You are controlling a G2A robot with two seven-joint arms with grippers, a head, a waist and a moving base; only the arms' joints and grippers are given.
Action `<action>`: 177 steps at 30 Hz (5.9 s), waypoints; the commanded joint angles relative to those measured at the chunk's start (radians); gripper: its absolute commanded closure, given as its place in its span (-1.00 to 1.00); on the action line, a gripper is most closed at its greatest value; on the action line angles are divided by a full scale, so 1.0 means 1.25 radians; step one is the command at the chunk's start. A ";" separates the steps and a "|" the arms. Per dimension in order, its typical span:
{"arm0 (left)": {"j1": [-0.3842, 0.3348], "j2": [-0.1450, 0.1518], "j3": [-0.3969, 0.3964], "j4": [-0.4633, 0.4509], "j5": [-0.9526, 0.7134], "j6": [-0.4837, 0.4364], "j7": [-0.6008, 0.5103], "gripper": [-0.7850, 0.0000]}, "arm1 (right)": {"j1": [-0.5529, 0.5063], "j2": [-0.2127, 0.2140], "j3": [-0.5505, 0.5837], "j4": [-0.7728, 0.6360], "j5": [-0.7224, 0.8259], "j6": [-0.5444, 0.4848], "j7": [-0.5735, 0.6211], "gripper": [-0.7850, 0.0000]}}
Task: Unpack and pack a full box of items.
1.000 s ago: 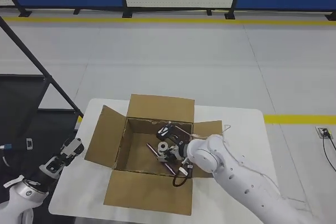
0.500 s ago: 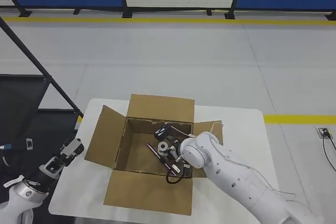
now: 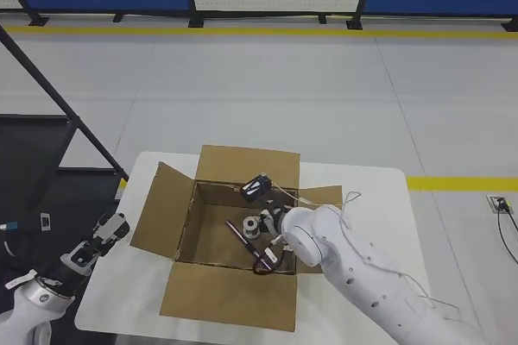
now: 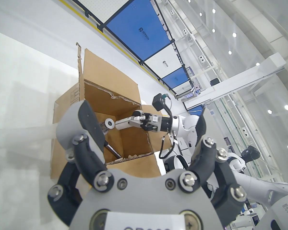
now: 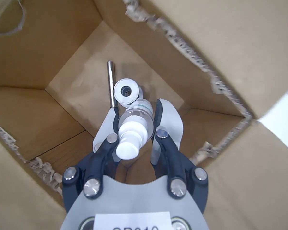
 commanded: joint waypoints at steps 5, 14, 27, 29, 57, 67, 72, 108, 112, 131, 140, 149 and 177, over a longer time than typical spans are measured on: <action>0.000 0.000 0.000 0.000 0.000 0.000 0.000 -1.00 | -0.104 0.041 0.137 -0.242 -0.125 0.048 0.070 1.00; 0.000 0.000 0.000 0.000 0.000 0.000 0.000 -1.00 | -0.289 0.079 0.380 -0.458 -0.223 0.104 0.064 1.00; 0.000 0.000 0.000 0.000 0.000 0.000 0.000 -1.00 | -0.363 0.095 0.582 -0.202 -0.212 0.077 0.019 1.00; 0.000 0.000 0.000 0.000 0.000 0.000 0.000 -1.00 | -0.355 0.095 0.588 -0.144 -0.199 0.063 0.000 1.00; 0.000 0.000 0.000 0.000 0.000 0.000 0.000 -1.00 | -0.251 0.097 0.582 0.088 -0.166 0.035 -0.044 -1.00; 0.000 0.000 0.000 0.000 0.000 0.000 0.000 -1.00 | -0.357 0.089 0.499 -0.294 -0.214 0.076 -0.119 -1.00; 0.000 0.000 0.000 0.000 0.000 0.000 0.000 -1.00 | -0.326 0.075 0.345 -0.348 -0.211 -0.042 -0.098 -1.00; 0.000 0.000 0.000 0.000 0.000 0.000 0.000 -1.00 | 0.172 -0.226 -0.180 0.605 0.147 -0.113 -0.187 0.49; 0.000 0.000 0.000 0.000 0.000 0.000 0.000 -1.00 | 0.184 -0.244 -0.187 0.626 0.137 -0.102 -0.191 1.00; 0.000 0.000 0.000 0.000 0.000 0.000 0.000 -1.00 | 0.117 -0.195 -0.068 0.351 0.052 -0.080 -0.062 1.00; 0.000 0.000 0.000 0.000 0.000 0.000 0.000 -1.00 | -0.116 -0.100 0.136 -0.039 -0.088 -0.071 0.031 1.00; 0.000 0.000 0.000 0.000 0.000 0.000 0.000 -1.00 | -0.455 -0.045 0.362 -0.467 -0.324 0.075 -0.042 1.00; 0.000 0.000 0.000 0.000 0.000 0.000 0.000 -1.00 | -0.578 -0.017 0.714 -0.221 -0.167 0.098 -0.084 1.00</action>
